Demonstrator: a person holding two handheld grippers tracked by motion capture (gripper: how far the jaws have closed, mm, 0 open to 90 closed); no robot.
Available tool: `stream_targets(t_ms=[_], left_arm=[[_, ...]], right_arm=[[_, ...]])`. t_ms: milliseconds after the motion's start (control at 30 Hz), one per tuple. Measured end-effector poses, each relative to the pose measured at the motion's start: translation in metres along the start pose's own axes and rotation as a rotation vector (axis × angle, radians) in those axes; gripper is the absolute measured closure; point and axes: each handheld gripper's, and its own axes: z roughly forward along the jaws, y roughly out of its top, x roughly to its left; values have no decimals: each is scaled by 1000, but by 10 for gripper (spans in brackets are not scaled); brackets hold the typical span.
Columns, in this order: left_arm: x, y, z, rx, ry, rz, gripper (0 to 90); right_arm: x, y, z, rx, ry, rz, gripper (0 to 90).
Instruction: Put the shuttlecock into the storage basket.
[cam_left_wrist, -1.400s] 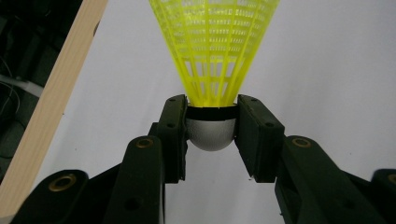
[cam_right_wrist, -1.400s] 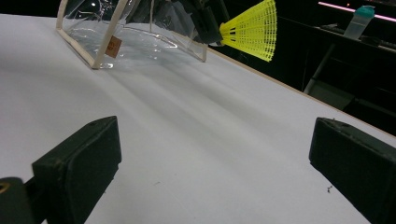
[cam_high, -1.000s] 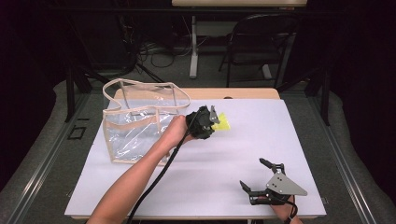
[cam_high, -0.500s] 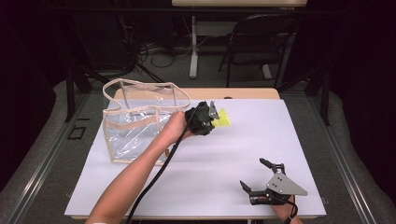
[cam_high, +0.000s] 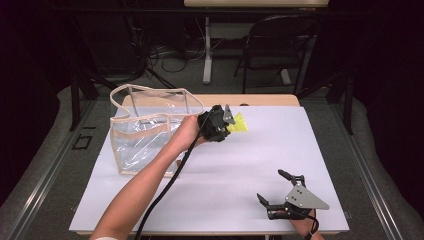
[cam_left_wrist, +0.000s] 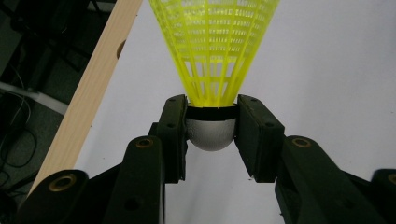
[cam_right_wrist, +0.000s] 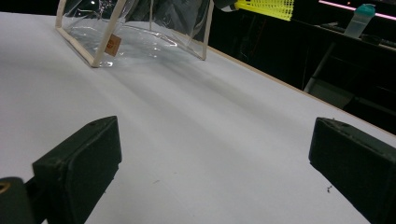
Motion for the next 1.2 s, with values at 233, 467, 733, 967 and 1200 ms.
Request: stream_targets(t_ms=[233, 467, 733, 967, 1200], left_arm=[[3, 4, -7, -9, 9, 8, 645], [7, 7, -14, -15, 14, 15, 645], [11, 9, -20, -25, 21, 15, 645], [15, 11, -25, -32, 29, 17, 645], [17, 13, -31, -35, 43, 22, 646]], right_arm=[[0, 0, 0, -1, 1, 1, 19], [0, 0, 1, 3, 2, 3, 19], [0, -1, 1, 5, 2, 5, 20], [0, -1, 2, 5, 2, 6, 20], [0, -1, 2, 6, 3, 6, 20]])
